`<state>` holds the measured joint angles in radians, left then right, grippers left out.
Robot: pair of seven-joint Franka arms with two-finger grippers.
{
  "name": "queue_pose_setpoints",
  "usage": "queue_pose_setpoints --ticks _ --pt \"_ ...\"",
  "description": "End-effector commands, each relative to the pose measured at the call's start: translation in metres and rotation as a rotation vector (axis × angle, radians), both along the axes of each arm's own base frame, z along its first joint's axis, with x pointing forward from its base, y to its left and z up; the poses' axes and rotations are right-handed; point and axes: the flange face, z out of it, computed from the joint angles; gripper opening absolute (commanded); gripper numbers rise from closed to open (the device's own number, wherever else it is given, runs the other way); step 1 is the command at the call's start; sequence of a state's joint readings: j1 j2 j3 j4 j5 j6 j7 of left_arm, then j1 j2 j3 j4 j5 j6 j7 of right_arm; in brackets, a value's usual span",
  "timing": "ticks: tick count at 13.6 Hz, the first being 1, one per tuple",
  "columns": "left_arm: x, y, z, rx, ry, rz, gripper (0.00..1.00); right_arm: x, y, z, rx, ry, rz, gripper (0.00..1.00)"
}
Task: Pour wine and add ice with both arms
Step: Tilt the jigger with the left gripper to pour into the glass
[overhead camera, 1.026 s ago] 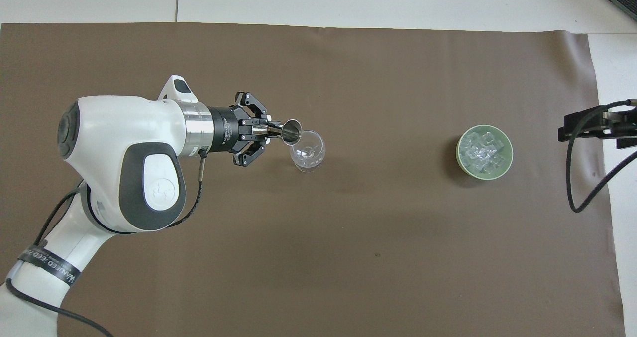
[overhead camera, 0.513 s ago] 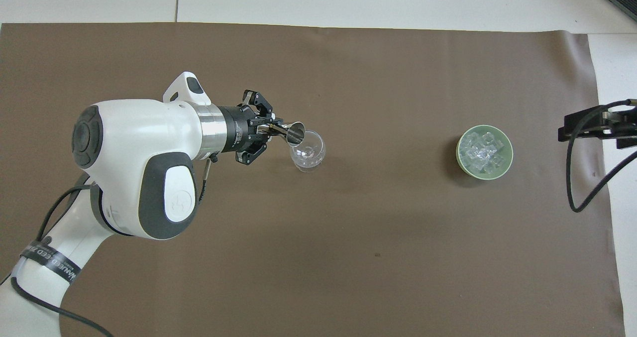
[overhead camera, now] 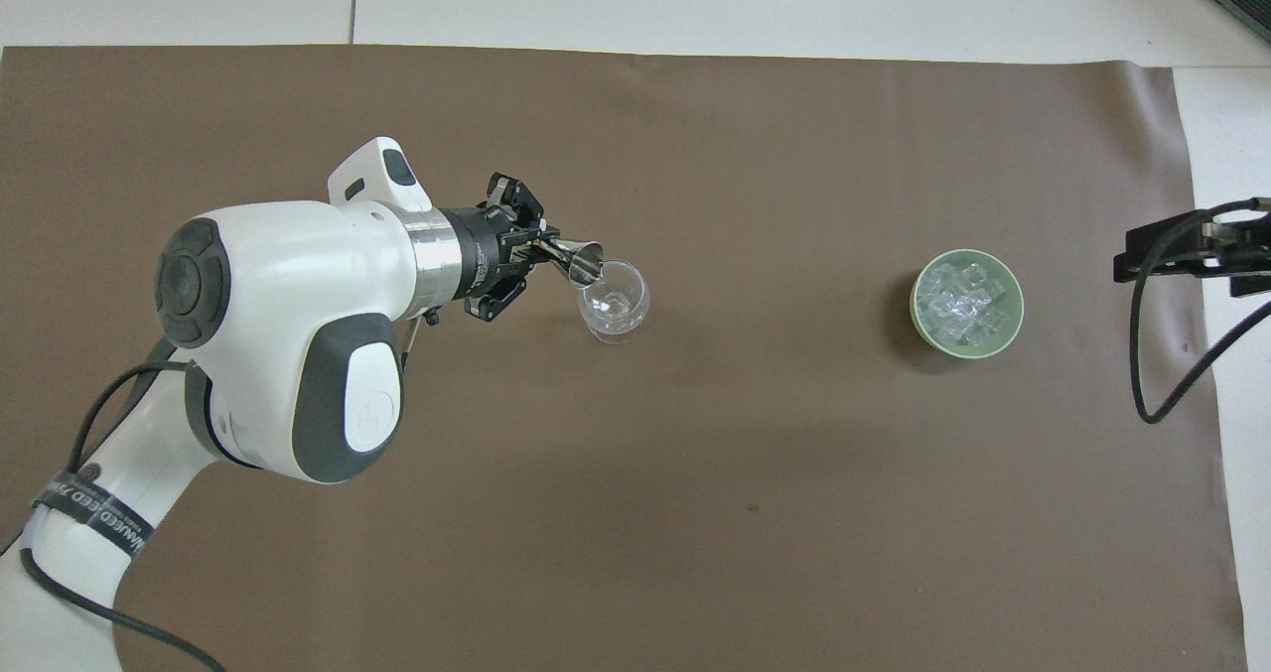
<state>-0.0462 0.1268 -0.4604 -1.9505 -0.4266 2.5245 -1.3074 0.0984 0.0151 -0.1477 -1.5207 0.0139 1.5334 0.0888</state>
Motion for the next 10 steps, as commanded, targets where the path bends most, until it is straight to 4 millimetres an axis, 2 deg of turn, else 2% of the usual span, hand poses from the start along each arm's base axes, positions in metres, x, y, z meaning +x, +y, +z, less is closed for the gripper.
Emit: queue_pose_setpoints --ticks 1,10 --pt "-0.005 -0.008 0.004 0.037 -0.046 -0.018 0.00 -0.006 -0.003 0.002 0.007 0.003 0.013 1.00" --pt "-0.010 -0.022 0.011 0.138 -0.174 -0.105 0.00 -0.006 -0.003 0.002 0.007 0.003 0.013 1.00"
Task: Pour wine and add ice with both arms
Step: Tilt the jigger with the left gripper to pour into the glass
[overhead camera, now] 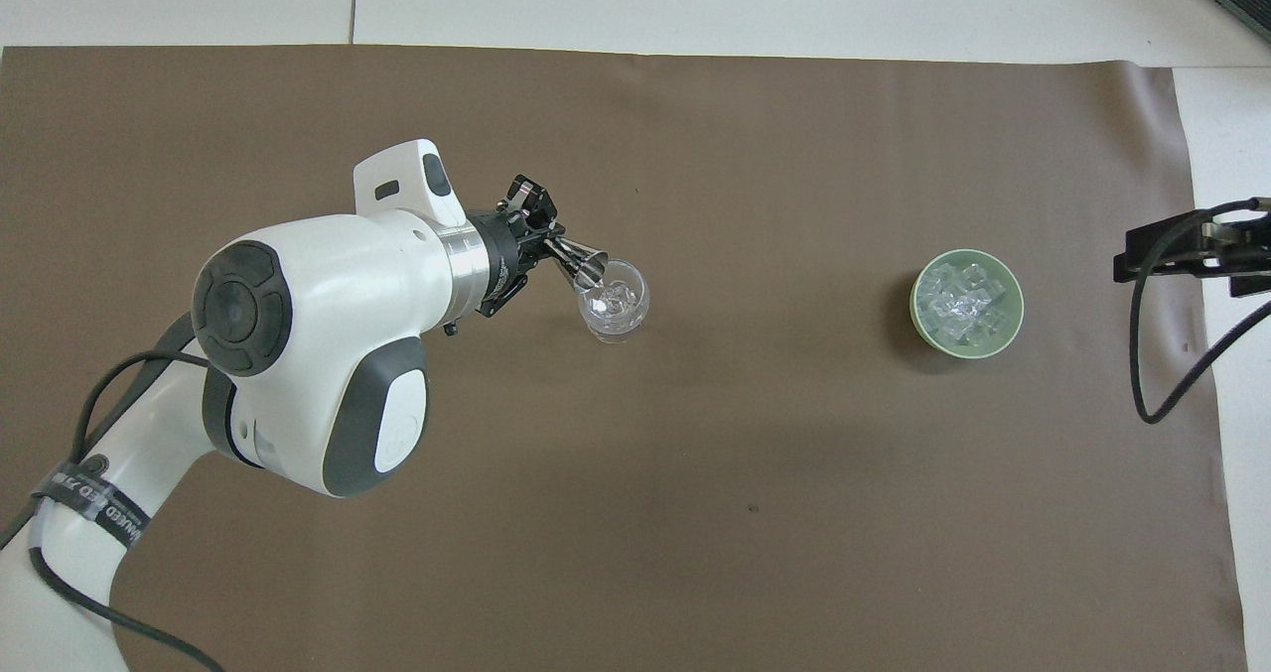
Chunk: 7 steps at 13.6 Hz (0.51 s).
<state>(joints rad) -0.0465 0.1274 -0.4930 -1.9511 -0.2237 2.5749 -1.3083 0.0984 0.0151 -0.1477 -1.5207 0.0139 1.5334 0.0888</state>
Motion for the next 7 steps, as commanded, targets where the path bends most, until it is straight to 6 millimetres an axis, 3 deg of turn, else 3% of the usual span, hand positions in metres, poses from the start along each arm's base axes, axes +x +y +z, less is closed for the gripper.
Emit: queue_pose_setpoints --ticks 1,7 --pt "-0.0038 -0.0053 0.0033 0.003 -0.048 0.001 0.00 -0.0059 -0.0032 0.0016 0.007 0.003 0.013 1.00" --pt "-0.0078 -0.0152 0.0062 0.071 -0.156 -0.068 0.00 -0.0059 -0.0032 0.0016 0.007 0.003 0.013 1.00"
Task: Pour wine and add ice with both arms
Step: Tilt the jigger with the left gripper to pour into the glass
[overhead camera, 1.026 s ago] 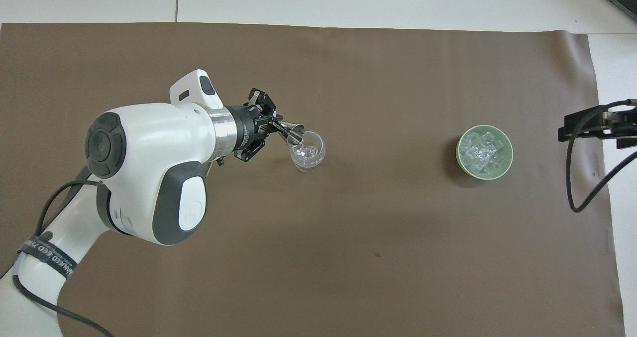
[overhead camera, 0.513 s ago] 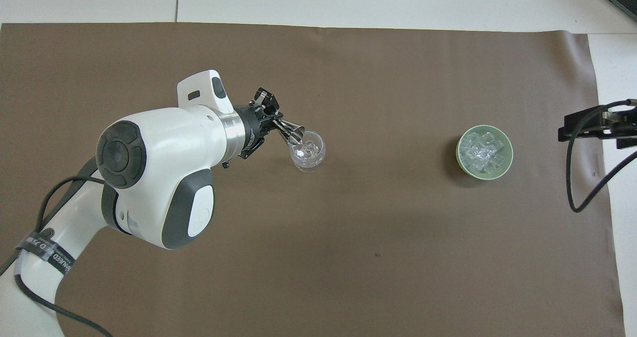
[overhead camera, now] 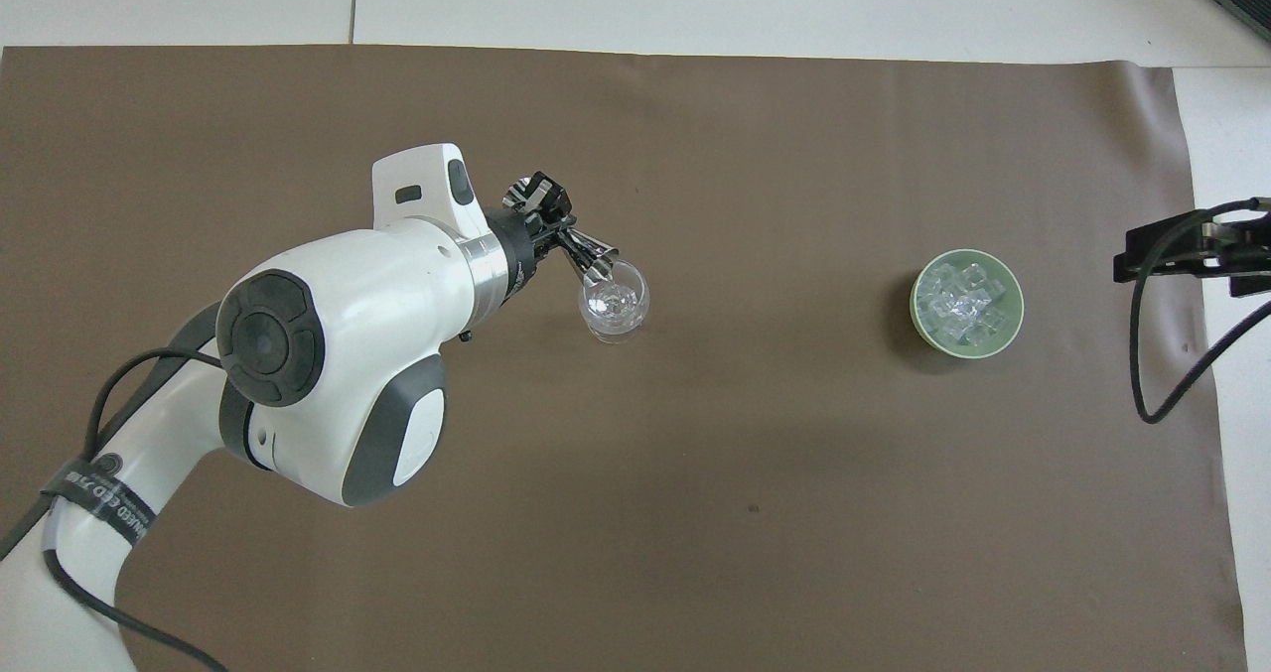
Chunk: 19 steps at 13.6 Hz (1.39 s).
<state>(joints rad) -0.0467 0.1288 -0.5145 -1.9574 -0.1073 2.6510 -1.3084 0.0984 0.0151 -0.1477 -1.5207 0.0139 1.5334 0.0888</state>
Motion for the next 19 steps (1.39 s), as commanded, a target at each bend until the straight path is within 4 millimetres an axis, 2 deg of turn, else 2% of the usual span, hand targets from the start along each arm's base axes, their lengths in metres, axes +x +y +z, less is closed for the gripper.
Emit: queue_pose_setpoints --ticks 1,5,12,19 --pt "-0.003 -0.003 0.000 0.034 -0.067 -0.022 0.00 -0.006 -0.003 0.002 0.007 0.003 0.013 1.00" --pt "-0.004 -0.007 -0.001 0.085 -0.109 -0.065 0.00 -0.006 -0.003 0.002 0.007 0.005 0.013 1.00" --pt "-0.016 -0.024 0.001 0.220 -0.212 -0.193 0.00 -0.006 -0.003 0.002 0.007 0.003 0.013 1.00" --pt "-0.021 -0.035 0.005 0.248 -0.247 -0.242 0.00 -0.006 -0.003 0.002 0.007 0.003 0.013 1.00"
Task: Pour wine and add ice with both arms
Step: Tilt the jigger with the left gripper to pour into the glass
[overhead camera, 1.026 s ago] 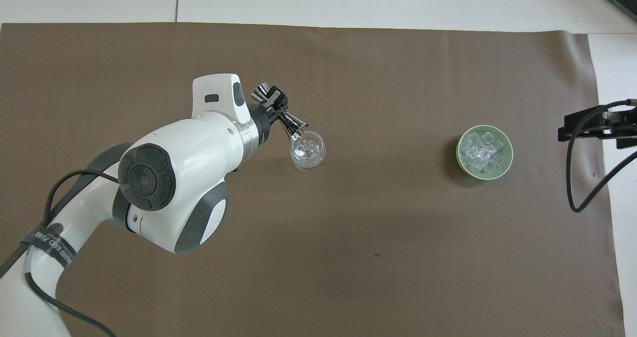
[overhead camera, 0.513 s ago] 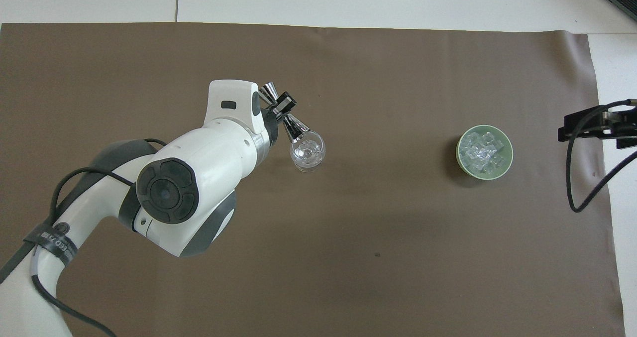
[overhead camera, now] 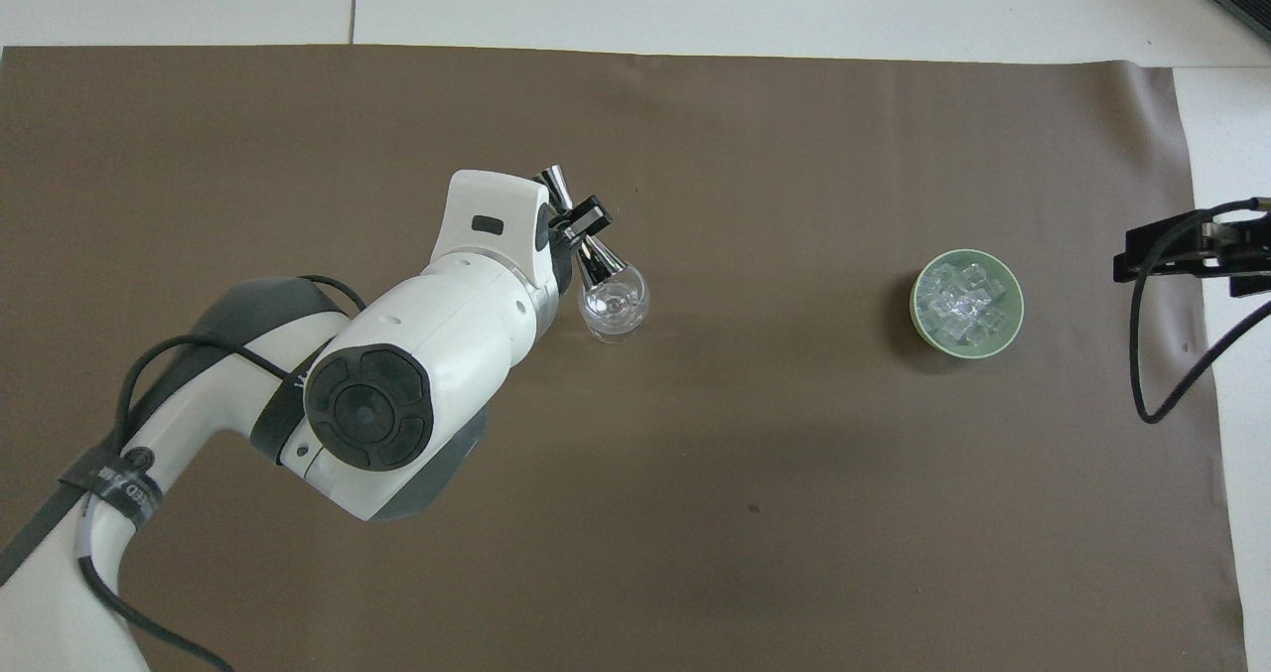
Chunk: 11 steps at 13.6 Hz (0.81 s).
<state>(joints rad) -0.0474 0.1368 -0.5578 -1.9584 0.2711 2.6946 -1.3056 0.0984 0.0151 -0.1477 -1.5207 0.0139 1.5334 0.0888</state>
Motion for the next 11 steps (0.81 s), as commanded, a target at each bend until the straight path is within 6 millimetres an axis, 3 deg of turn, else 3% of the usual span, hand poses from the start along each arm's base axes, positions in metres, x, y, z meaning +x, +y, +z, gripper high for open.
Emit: queue_pose_setpoints --ticks 1,6,11 --pt "-0.002 -0.003 0.002 0.004 -0.024 -0.018 0.00 -0.006 -0.003 0.002 0.007 0.003 0.013 1.00" --pt "0.003 -0.004 0.007 -0.016 -0.018 -0.005 0.00 -0.006 -0.003 0.002 0.007 0.003 0.013 1.00" --pt "0.010 0.002 -0.002 -0.090 0.067 0.059 0.00 -0.006 -0.003 0.002 0.007 0.003 0.013 1.00"
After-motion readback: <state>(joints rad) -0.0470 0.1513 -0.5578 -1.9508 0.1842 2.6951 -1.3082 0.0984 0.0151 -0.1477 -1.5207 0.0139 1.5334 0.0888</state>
